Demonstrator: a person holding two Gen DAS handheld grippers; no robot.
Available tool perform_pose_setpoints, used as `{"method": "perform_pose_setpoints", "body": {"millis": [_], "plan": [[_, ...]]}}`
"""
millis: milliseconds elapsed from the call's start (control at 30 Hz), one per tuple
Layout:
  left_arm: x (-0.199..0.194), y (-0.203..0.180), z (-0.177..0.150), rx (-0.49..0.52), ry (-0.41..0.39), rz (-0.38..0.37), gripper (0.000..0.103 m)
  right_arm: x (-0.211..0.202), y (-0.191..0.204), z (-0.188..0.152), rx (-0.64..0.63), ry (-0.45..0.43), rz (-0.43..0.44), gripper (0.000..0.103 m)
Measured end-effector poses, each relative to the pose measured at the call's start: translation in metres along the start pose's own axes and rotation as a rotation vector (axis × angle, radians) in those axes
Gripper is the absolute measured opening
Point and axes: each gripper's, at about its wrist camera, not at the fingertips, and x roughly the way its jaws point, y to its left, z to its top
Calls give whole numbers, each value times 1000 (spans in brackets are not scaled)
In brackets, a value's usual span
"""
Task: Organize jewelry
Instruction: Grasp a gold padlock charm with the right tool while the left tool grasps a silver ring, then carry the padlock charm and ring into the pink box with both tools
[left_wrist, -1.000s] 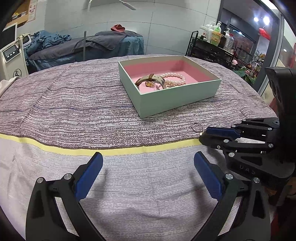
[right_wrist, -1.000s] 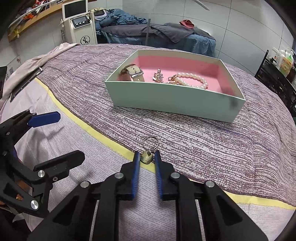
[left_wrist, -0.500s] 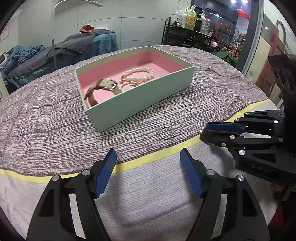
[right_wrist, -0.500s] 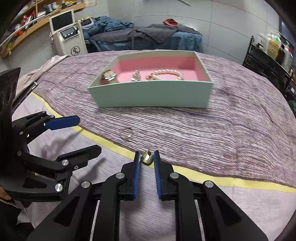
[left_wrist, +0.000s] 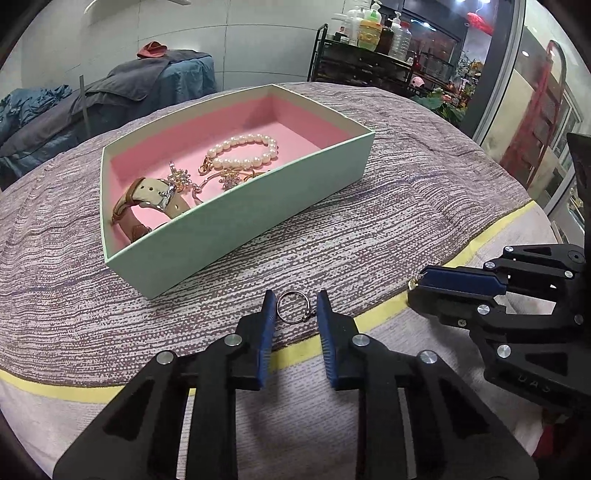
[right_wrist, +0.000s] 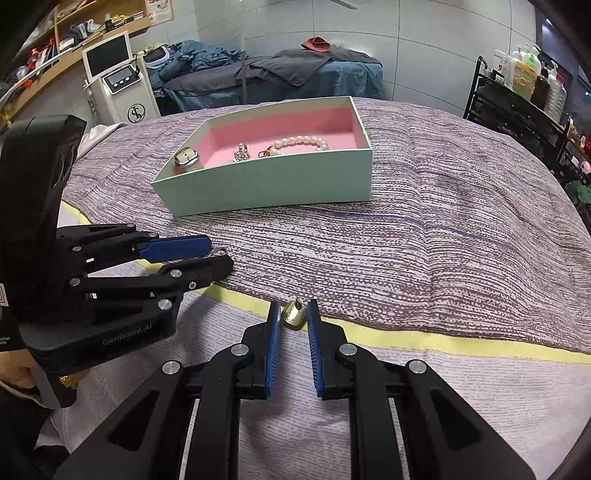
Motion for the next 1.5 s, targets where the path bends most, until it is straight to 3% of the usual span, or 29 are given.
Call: {"method": "perform_pose_setpoints", "body": {"millis": [333,733,1067,1500], "plan": [[-7,1,-8,-4,-16,1,23,2,1,0,-7,3,1,14],[-51,13,-19,-6,-74,12,23,-11,11,2,-45,-35,64,14],[-85,23,7,23,-144,31,23,-24,16,24,-74,-78,98,14],[-81,48,49,-8,-158,15,23,-23,21,69,-128,-124,98,14]]}}
